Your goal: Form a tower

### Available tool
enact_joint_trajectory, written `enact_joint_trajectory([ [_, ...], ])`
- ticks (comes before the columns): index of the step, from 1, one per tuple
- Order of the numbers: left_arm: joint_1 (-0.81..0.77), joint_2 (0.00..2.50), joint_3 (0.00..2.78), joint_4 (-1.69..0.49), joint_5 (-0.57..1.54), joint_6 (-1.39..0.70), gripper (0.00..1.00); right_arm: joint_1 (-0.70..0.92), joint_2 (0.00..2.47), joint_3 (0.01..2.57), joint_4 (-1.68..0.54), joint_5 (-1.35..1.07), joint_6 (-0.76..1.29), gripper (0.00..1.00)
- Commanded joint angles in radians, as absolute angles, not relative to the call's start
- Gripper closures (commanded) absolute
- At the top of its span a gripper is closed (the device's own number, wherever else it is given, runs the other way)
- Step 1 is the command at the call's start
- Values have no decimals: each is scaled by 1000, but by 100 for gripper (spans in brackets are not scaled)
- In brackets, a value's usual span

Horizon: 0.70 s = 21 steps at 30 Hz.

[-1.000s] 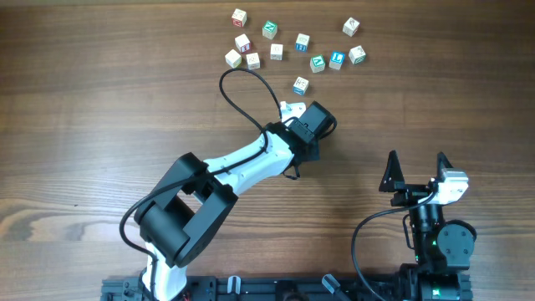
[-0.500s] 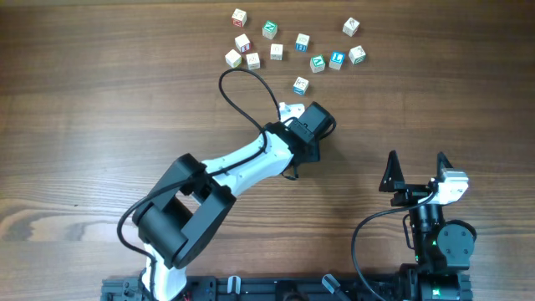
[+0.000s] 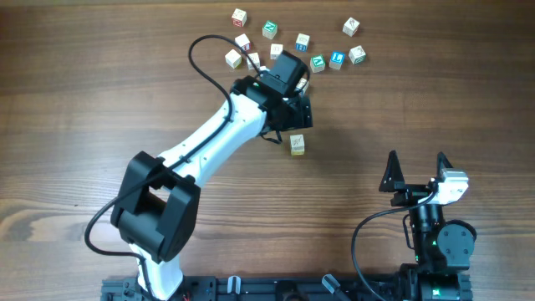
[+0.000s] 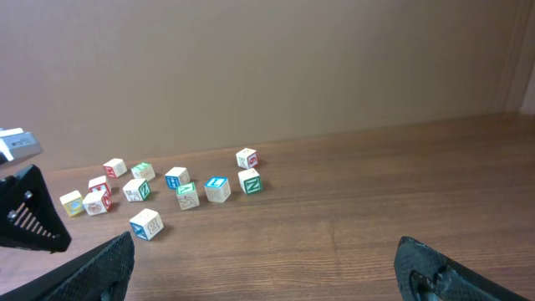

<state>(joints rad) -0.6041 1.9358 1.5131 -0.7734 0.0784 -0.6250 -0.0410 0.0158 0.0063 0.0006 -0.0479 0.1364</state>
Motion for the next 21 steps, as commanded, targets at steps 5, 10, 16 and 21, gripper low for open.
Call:
enact_joint_trajectory([
  [5,-635,2017,1528,-786,149,-606,5,-39,10,5,2,-49,132,0],
  [10,-686,2064,1528,-783,72,-606,3,-39,10,5,2,-49,132,0],
  [16,-695,2142,1528,-763,32,-606,15,-39,10,5,2,-49,132,0],
  [21,-696,2142,1528,-752,24,-606,37,-39,10,5,2,-49,132,0],
])
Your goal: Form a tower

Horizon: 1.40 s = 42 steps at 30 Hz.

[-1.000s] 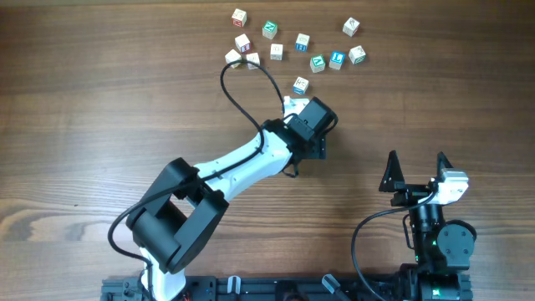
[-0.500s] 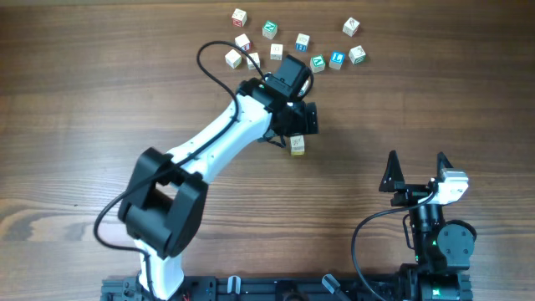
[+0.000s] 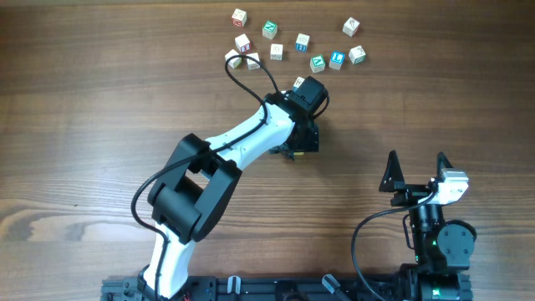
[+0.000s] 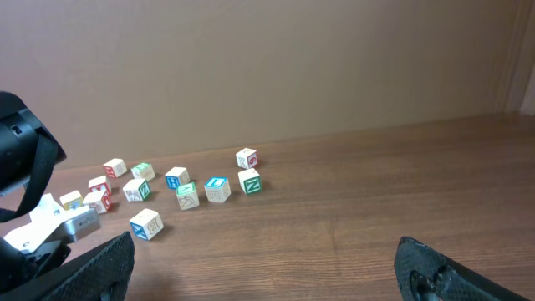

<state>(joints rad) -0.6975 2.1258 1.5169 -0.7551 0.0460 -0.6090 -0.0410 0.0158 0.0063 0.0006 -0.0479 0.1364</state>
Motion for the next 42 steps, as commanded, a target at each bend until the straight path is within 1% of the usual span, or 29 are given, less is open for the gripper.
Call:
enact_joint_trajectory([
  [1,-696,2142,1528,-753,24,-606,46,-39,10,5,2,-49,132,0],
  [3,-696,2142,1528,-757,24,-606,54,-39,10,5,2,-49,132,0],
  [7,-696,2142,1528,-779,17,-606,60,-39,10,5,2,-49,132,0],
  [9,-696,2142,1528,-780,17,-606,61,-39,10,5,2,-49,132,0],
  [10,-696,2142,1528,-783,17,-606,63,-39,10,5,2,-49,132,0],
  [12,-696,2142,1528,-796,9,-606,71,-39,10,5,2,-49,132,0],
  [14,-694,2141,1528,-806,-2,-606,75,-39,10,5,2,-49,132,0],
  [18,-691,2141,1528,-814,-10,-606,76,-39,10,5,2,-49,132,0],
  [22,-681,2141,1557,-857,-148,-606,73,-39,10,5,2,-49,132,0],
  [25,-659,2141,1558,-854,-151,-606,73,-39,10,5,2,-49,132,0],
  [26,-654,2141,1558,-850,-150,-607,69,-39,10,5,2,-49,132,0],
  [29,-653,2141,1558,-831,-117,-614,67,-39,10,5,2,-49,132,0],
  [32,-653,2141,1558,-831,-113,-613,55,-39,10,5,2,-49,132,0],
  [33,-653,2141,1558,-831,-113,-613,53,-39,10,5,2,-49,132,0],
  [37,-654,2141,1558,-832,-112,-613,47,-39,10,5,2,-49,132,0],
  [40,-654,2141,1558,-832,-113,-613,40,-39,10,5,2,-49,132,0],
  [41,-654,2141,1558,-837,-113,-613,39,-39,10,5,2,-49,132,0],
  [42,-654,2141,1558,-842,-112,-613,41,-39,10,5,2,-49,132,0],
])
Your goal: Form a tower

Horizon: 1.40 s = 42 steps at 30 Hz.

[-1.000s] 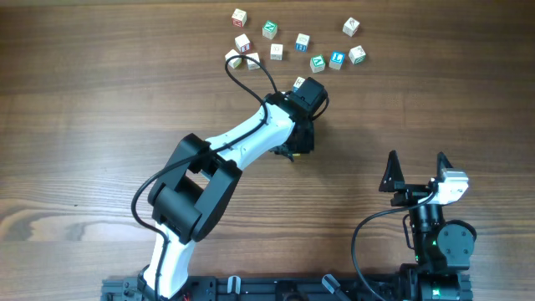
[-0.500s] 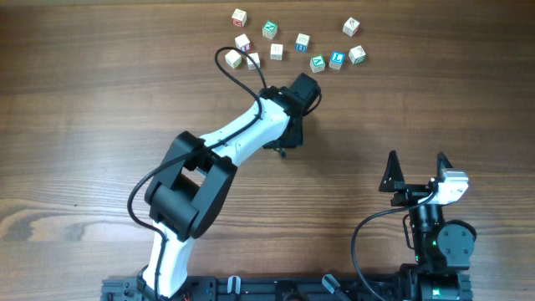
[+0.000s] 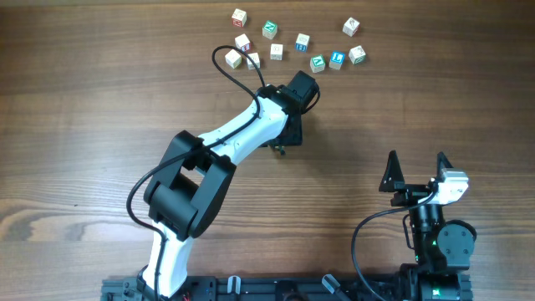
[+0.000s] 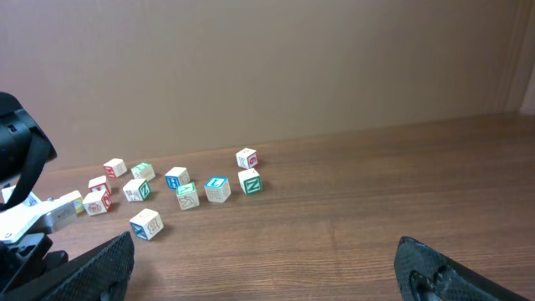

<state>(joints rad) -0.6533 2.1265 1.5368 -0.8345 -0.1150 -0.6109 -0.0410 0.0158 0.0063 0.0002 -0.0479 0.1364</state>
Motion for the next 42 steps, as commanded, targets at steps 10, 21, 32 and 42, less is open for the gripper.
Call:
enact_joint_trajectory([
  [10,-654,2141,1558,-854,-113,-636,58,-39,10,5,2,-49,132,0],
  [21,-654,2141,1558,-854,-114,-632,67,-39,10,5,2,-49,132,0],
  [32,-654,2141,1558,-854,-113,-632,42,-39,10,5,2,-49,132,0],
  [42,-654,2130,1558,-855,-112,-632,1,-39,10,5,2,-49,132,0],
])
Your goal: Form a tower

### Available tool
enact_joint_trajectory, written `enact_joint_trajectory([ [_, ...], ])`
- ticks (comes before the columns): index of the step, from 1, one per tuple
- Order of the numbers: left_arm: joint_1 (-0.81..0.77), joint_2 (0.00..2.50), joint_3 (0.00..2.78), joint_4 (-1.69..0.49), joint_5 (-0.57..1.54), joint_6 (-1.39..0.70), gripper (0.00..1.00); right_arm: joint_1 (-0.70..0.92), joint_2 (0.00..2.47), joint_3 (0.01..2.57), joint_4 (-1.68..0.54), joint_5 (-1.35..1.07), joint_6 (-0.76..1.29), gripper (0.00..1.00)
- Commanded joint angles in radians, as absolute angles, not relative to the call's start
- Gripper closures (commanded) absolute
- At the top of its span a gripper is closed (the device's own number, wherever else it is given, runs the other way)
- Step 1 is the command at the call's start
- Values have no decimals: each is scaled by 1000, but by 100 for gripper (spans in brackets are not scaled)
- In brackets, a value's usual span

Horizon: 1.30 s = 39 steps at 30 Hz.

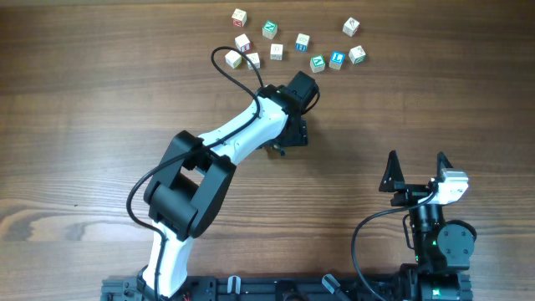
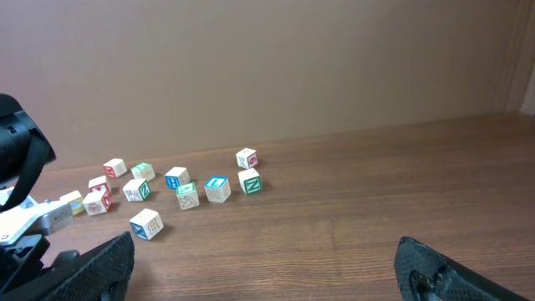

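Several small lettered wooden blocks [image 1: 302, 41] lie scattered at the far edge of the table; the right wrist view shows them as a loose row [image 2: 216, 189]. One block with a blue side [image 2: 146, 224] sits nearer, apart from the rest. My left gripper [image 1: 291, 138] points down at mid-table, below the scatter. Its jaws and anything under them are hidden by the wrist. My right gripper [image 1: 415, 170] stands open near the front right, with nothing between its fingertips [image 2: 94, 266].
The wooden table [image 1: 100, 100] stretches bare to the left and right of the blocks. The left arm's white links [image 1: 242, 134] and black cable [image 1: 226, 58] cross the middle. A plain wall [image 2: 267, 67] stands behind the table.
My left gripper has shifted slightly to the right at mid-table. The scattered blocks and my right arm are as they were.
At first a single block lay on the table just in front of my left gripper, apart from the scatter. Then the gripper stood over that block and hid it. Later it sat a little to the left, and the block has stayed hidden since.
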<state>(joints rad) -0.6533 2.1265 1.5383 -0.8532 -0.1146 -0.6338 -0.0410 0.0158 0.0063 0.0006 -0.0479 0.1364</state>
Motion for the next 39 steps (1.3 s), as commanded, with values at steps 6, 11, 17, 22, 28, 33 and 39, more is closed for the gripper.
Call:
enact_joint_trajectory([
  [6,-654,1992,1558,-862,-113,-628,0,-39,10,5,2,-49,133,0],
  [11,-654,1829,1558,-862,-115,-566,0,-39,10,5,2,-49,132,0],
  [17,-635,1634,1558,-861,-324,-520,0,-39,10,5,2,-49,132,0],
  [22,-525,1505,1558,-883,-461,-519,0,-39,10,5,2,-49,132,0],
  [28,-319,1490,1558,-896,-462,-531,0,-39,10,5,2,-49,132,0],
  [33,-209,1490,1558,-883,-453,-531,0,-39,10,5,2,-49,132,0],
  [39,-202,1407,1558,-891,-354,-532,0,-39,10,5,2,-49,132,0],
])
